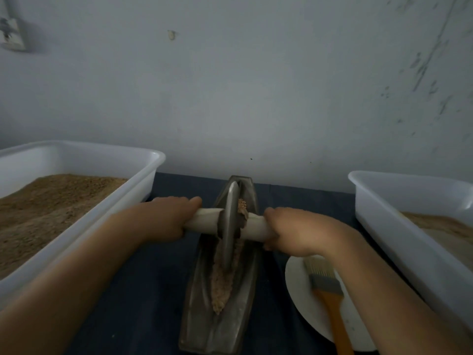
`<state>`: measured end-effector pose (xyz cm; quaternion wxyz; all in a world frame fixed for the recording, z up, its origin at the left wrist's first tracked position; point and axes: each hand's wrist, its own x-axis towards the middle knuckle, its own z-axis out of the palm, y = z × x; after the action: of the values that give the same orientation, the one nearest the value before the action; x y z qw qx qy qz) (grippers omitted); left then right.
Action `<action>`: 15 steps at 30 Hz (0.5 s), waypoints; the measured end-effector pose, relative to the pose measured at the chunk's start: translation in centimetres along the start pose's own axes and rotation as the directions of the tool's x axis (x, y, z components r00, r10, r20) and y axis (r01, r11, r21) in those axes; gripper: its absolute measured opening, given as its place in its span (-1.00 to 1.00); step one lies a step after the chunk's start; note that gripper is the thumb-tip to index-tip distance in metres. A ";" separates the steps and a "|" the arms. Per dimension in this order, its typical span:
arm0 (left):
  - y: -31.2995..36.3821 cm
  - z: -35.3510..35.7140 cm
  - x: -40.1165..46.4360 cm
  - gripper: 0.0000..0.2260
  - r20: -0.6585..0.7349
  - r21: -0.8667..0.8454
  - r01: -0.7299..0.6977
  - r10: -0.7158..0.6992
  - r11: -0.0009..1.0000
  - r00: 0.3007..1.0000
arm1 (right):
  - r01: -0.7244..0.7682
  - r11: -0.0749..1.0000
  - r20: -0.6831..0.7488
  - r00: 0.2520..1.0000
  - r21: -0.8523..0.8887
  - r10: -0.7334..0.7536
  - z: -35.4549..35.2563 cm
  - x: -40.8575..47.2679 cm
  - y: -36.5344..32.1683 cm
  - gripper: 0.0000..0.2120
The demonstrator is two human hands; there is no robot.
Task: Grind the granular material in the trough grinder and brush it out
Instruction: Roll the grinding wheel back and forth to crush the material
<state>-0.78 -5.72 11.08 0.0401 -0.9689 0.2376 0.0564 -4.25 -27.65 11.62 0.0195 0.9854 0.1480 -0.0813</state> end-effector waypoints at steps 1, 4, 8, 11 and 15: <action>-0.1 0.5 0.6 -0.70 -0.079 0.022 0.019 -0.017 1.000 0.997 | -0.019 1.000 -0.080 0.997 -0.012 0.018 0.5 0.6 0.3 -0.68; -0.3 2.2 2.5 -0.70 -0.331 0.067 0.094 -0.067 0.993 0.941 | -0.044 0.993 -0.362 0.932 -0.110 0.001 2.3 2.4 1.5 -0.73; -0.2 3.2 3.8 -0.64 -0.524 0.076 0.138 -0.078 0.987 0.848 | -0.057 0.992 -0.513 0.858 -0.117 -0.011 3.4 3.6 2.2 -0.74; -0.3 3.1 3.6 -0.67 -0.525 0.066 0.104 -0.054 0.992 0.849 | -0.060 0.990 -0.511 0.860 -0.131 -0.015 3.4 3.4 2.0 -0.74; -0.4 2.0 2.1 -0.65 -0.315 0.070 0.054 -0.029 0.996 0.949 | -0.026 0.993 -0.301 0.954 -0.118 -0.011 1.9 1.9 1.1 -0.75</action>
<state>1.09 -6.13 8.86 0.0407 -0.9679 0.2227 -0.1086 -2.43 -28.27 9.48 0.0563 0.9839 0.1502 0.0789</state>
